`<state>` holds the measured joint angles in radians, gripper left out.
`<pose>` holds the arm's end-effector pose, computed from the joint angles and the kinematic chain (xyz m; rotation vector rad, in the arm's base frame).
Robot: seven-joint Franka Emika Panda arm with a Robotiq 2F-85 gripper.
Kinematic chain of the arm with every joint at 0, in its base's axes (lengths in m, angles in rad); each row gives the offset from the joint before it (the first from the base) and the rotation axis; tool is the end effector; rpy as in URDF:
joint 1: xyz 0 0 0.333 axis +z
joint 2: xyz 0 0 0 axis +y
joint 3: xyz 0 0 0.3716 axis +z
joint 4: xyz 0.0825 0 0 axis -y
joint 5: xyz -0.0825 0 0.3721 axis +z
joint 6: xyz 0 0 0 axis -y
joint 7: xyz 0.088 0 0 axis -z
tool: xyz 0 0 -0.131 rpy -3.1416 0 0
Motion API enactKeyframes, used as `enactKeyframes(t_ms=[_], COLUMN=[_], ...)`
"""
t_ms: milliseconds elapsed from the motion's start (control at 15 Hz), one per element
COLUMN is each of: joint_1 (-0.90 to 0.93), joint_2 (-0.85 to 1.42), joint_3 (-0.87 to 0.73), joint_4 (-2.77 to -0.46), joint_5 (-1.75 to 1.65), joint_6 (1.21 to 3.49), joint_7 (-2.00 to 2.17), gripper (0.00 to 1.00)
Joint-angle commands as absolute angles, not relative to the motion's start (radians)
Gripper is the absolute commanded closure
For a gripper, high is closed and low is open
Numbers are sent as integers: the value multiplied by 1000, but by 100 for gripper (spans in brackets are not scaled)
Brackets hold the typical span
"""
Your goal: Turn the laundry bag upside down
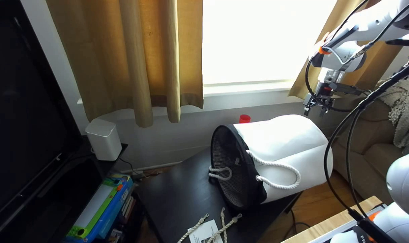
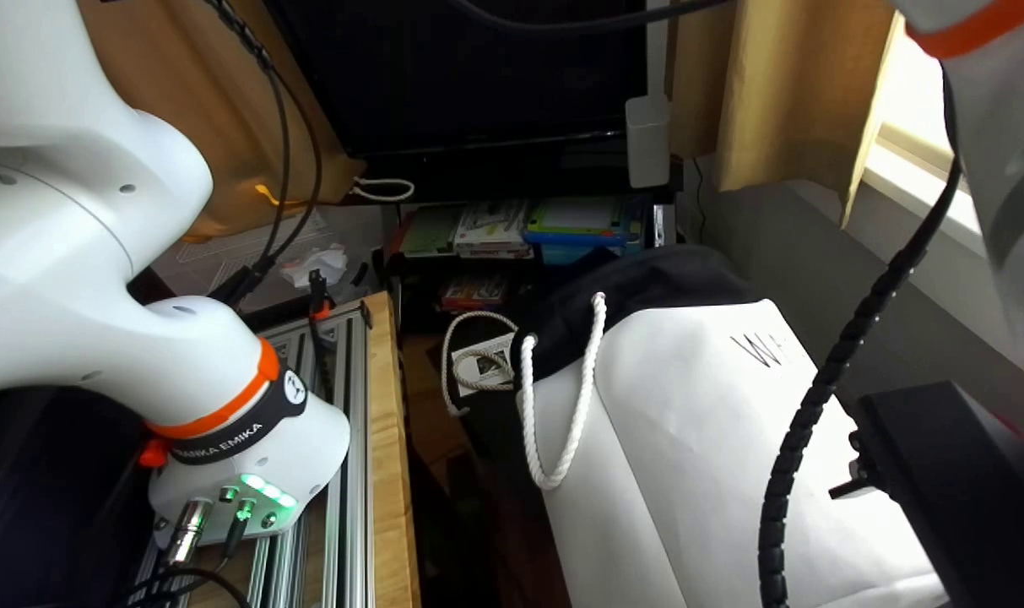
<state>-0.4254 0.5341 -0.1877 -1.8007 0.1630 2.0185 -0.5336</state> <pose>0.5281 -0.3437 0.2658 -2.9167 0.2365 0.3464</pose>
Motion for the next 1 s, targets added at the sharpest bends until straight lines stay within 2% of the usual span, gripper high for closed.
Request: enactKeyframes(t_ms=[0, 467, 533, 600, 667, 867, 933], joint_1=[-486, -526, -526, -522, -521, -518, -519], joint_2=[577, 635, 645, 651, 661, 679, 684], joint_3=[-139, -91, -88, -90, -90, -93, -94], joint_4=[-1779, -1763, -1757, -1754, -1748, -1732, -1726], joint_5=[227, 347, 350, 345, 343, 328, 326], joint_6=[2043, 2115, 2121, 2122, 2128, 2141, 2136], joint_7=[-608, -685, -691, -686, -684, -678, -676], gripper=[0, 0, 9, 24, 29, 54, 33])
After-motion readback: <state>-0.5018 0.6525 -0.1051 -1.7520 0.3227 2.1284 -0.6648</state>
